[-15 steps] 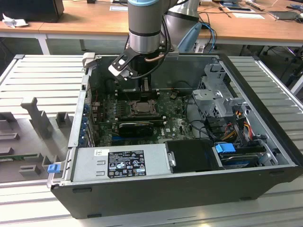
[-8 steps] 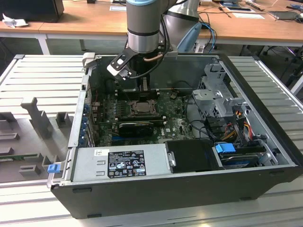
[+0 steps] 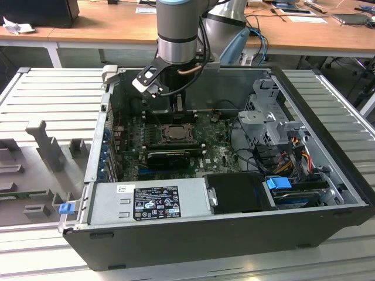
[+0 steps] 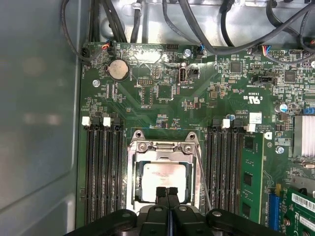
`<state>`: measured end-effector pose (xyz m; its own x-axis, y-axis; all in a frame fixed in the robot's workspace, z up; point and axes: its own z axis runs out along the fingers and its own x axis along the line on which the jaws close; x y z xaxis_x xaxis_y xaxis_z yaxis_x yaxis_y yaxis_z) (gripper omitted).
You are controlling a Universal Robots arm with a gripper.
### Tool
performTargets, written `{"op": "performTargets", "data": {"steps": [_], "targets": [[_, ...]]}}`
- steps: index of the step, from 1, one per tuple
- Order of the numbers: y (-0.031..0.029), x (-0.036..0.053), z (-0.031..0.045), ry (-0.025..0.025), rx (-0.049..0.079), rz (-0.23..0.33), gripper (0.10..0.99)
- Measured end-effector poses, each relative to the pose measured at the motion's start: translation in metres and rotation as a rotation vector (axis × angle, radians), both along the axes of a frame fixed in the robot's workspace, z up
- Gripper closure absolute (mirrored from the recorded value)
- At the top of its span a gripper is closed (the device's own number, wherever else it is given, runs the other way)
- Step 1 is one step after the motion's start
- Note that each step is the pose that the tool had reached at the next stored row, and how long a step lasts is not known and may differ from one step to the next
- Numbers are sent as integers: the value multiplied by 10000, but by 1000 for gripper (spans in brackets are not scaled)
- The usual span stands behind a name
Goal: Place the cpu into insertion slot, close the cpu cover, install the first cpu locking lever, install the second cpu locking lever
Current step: 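Install the first cpu locking lever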
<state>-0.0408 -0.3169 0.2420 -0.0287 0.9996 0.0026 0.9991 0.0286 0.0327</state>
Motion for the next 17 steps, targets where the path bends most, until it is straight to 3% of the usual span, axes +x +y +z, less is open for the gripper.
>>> {"op": "performTargets", "data": {"steps": [12, 17], "targets": [[0, 0, 34, 1, -2, 0, 980], [0, 0, 88, 1, -3, 0, 980]]}}
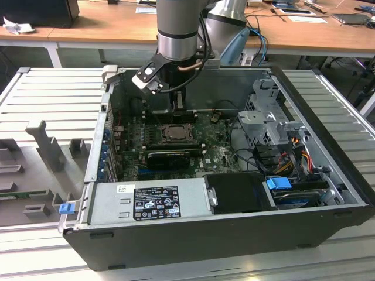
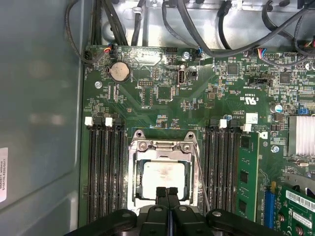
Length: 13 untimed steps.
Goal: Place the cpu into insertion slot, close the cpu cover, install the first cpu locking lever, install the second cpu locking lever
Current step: 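Install the first cpu locking lever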
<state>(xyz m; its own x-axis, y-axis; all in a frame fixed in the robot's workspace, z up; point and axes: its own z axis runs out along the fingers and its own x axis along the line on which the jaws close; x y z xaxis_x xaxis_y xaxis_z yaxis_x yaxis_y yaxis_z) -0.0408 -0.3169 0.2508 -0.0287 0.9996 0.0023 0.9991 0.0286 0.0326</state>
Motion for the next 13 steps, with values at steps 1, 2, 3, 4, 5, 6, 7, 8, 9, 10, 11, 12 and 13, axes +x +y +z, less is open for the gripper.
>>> {"op": "performTargets", "data": {"steps": [1, 2, 3, 4, 5, 6, 7, 8, 9, 10, 11, 12, 13], "targets": [[0, 0, 12, 0, 0, 0, 980], [0, 0, 29, 0, -2, 1, 980], [0, 0, 45, 0, -4, 0, 980], [0, 0, 62, 0, -5, 1, 980], [0, 0, 75, 0, -7, 1, 980], [0, 0, 94, 0, -7, 0, 980], [0, 0, 109, 0, -11, 1, 980], [0, 0, 109, -2, -10, 61, 980], [0, 0, 109, -2, -10, 159, 980], [0, 0, 110, -1, -12, 322, 980], [0, 0, 110, 0, -13, 504, 980], [0, 0, 110, 0, -13, 654, 980], [0, 0, 111, 0, -13, 840, 980]]}}
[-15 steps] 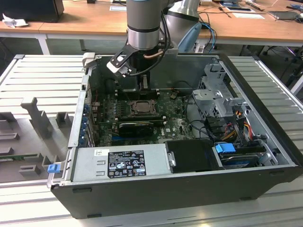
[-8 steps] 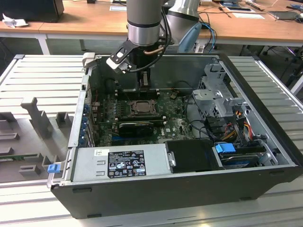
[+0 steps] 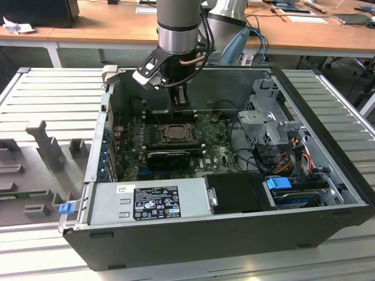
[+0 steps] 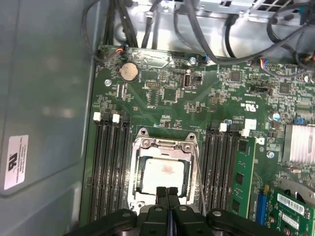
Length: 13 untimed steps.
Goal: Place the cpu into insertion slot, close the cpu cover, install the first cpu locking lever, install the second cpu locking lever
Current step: 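Install the first cpu locking lever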
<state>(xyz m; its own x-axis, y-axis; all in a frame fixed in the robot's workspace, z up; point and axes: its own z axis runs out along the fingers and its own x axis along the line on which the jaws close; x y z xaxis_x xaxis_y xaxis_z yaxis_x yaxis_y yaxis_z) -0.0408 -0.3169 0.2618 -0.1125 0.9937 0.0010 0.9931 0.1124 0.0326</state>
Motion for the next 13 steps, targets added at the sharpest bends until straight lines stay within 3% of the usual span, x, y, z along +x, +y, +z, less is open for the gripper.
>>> {"op": "performTargets", "data": {"steps": [6, 13], "targets": [[-1, 0, 2, 0, 1, 641, 980], [-1, 0, 32, 0, 1, 849, 980]]}}
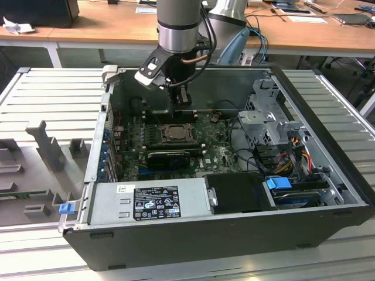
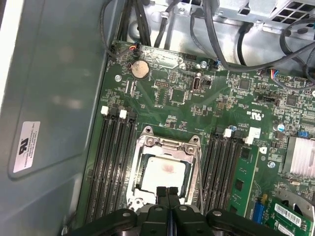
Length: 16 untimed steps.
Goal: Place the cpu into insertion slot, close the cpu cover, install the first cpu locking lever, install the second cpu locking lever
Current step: 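Install the first cpu locking lever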
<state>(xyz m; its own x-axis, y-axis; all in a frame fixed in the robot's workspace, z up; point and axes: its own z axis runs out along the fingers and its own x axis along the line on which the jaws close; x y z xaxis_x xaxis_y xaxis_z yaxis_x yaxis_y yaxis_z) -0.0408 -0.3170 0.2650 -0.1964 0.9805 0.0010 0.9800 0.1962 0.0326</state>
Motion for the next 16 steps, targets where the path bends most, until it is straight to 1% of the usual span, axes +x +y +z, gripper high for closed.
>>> {"op": "performTargets", "data": {"steps": [1, 5, 6, 7, 9, 11, 13, 15, 16], "targets": [[0, 0, 5, 0, -1, 17, 980], [0, 0, 63, 0, 0, 89, 980], [0, 0, 87, 0, 0, 102, 980], [0, 0, 129, 0, -1, 137, 980], [1, 0, 131, -1, 1, 332, 980], [0, 0, 132, 0, -1, 1060, 980], [0, 0, 132, 1, -2, 1491, 980], [0, 0, 131, 0, -2, 2136, 980], [0, -1, 130, 0, -1, 2366, 980]]}}
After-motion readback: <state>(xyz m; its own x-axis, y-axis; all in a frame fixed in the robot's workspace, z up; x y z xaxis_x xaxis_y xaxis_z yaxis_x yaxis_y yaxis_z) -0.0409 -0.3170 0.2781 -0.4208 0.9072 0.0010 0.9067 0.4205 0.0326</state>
